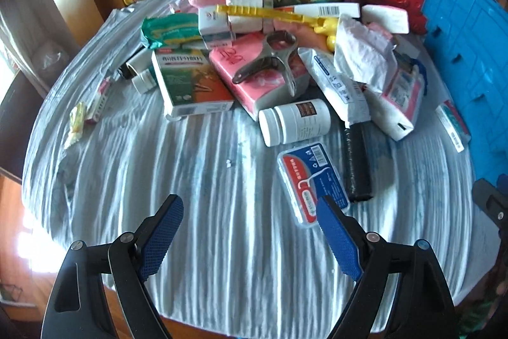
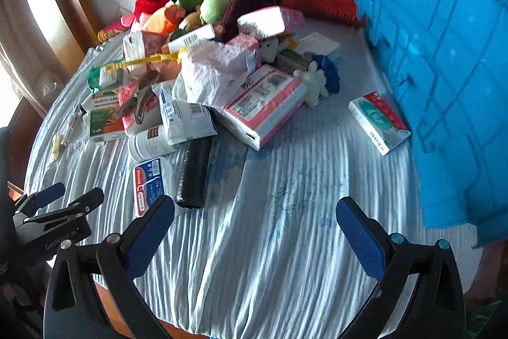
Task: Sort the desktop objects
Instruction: 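Lower the left gripper onto the blue-white toothpick box while the right gripper approaches the black tube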
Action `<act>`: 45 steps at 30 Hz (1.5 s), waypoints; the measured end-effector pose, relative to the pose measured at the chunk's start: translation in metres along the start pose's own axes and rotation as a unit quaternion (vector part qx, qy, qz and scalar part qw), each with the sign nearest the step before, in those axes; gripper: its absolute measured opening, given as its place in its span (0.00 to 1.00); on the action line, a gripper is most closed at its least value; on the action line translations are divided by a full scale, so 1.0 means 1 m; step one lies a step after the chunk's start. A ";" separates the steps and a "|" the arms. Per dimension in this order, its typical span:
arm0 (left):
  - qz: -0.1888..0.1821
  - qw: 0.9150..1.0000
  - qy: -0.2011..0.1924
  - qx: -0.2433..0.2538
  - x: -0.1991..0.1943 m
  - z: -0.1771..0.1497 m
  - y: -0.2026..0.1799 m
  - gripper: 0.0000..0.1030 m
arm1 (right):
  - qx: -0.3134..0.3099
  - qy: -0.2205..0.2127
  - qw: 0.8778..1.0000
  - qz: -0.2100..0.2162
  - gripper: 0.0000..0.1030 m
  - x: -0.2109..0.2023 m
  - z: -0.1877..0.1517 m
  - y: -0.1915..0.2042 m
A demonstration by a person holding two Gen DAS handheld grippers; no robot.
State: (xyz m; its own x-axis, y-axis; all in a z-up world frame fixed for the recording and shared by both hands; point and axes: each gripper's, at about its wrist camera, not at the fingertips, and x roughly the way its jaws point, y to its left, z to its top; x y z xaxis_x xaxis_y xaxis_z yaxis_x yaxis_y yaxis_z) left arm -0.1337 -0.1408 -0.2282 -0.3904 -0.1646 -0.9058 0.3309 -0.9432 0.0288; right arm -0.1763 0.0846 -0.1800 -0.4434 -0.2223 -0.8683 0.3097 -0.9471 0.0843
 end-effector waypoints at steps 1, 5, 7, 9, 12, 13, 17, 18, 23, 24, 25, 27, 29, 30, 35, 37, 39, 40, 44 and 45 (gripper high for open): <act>0.001 1.000 0.010 -0.003 0.012 0.003 -0.006 0.84 | -0.003 0.012 1.000 0.004 1.00 0.015 0.003 -0.002; 0.007 0.999 0.033 0.002 0.050 0.013 -0.033 0.84 | -0.011 0.043 0.999 0.017 1.00 0.056 0.013 -0.011; 0.016 0.999 0.042 0.001 0.064 0.016 -0.042 0.86 | -0.018 0.058 0.998 0.020 1.00 0.072 0.016 -0.012; 0.009 0.999 0.032 -0.009 0.067 0.016 -0.044 0.86 | -0.026 0.068 0.997 0.022 1.00 0.085 0.018 -0.010; 0.002 0.999 0.039 -0.017 0.074 0.013 -0.045 0.86 | -0.039 0.083 0.995 0.024 1.00 0.098 0.018 -0.004; -0.001 0.999 0.042 -0.019 0.077 0.011 -0.046 0.86 | -0.042 0.086 0.995 0.025 1.00 0.101 0.018 -0.001; -0.003 0.998 0.065 -0.024 0.095 0.001 -0.045 0.86 | -0.049 0.091 0.994 0.018 1.00 0.110 0.016 0.006; 0.001 0.998 0.059 -0.017 0.092 0.001 -0.043 0.82 | -0.048 0.091 0.994 0.018 1.00 0.111 0.015 0.007; 0.014 0.999 0.049 0.014 0.085 0.005 -0.024 0.64 | -0.041 0.087 0.995 0.023 1.00 0.111 0.011 0.024; 0.013 0.999 0.048 0.018 0.085 0.006 -0.021 0.64 | -0.040 0.084 0.995 0.026 1.00 0.111 0.011 0.030; 0.009 0.999 0.046 0.024 0.085 0.007 -0.018 0.64 | -0.039 0.082 0.995 0.029 1.00 0.111 0.011 0.036; 0.002 0.999 0.040 0.026 0.085 0.008 -0.012 0.65 | -0.043 0.077 0.996 0.031 1.00 0.113 0.011 0.048; -0.006 0.999 0.038 0.016 0.086 0.008 -0.002 0.76 | -0.040 0.076 0.996 0.027 1.00 0.117 0.012 0.053; -0.011 0.999 0.039 0.011 0.087 0.007 0.003 0.83 | -0.034 0.078 0.996 0.028 1.00 0.118 0.012 0.054; -0.013 0.999 0.027 0.024 0.080 0.002 0.005 1.00 | -0.035 0.094 0.995 0.021 1.00 0.131 0.005 0.065; -0.016 0.999 0.026 0.027 0.076 0.001 0.004 1.00 | -0.047 0.092 0.995 0.003 1.00 0.131 0.002 0.072; -0.018 0.999 0.024 0.029 0.071 -0.001 0.002 1.00 | -0.047 0.090 0.995 -0.007 1.00 0.129 0.000 0.074; -0.019 0.999 0.024 0.031 0.069 -0.001 0.002 1.00 | -0.044 0.089 0.995 -0.008 1.00 0.127 0.000 0.073; -0.024 0.999 0.021 0.036 0.060 -0.004 0.000 1.00 | -0.044 0.096 0.994 -0.020 1.00 0.121 -0.002 0.073; -0.025 0.999 0.020 0.037 0.058 -0.004 -0.001 1.00 | -0.043 0.098 0.994 -0.024 1.00 0.120 -0.003 0.073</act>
State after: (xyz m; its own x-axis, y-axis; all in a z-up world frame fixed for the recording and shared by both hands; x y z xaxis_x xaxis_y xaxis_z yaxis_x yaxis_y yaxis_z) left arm -0.1530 -0.1483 -0.2825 -0.3702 -0.1062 -0.9228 0.2470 -0.9689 0.0124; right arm -0.2042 -0.0105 -0.2794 -0.2886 -0.1206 -0.9498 0.3678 -0.9299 0.0063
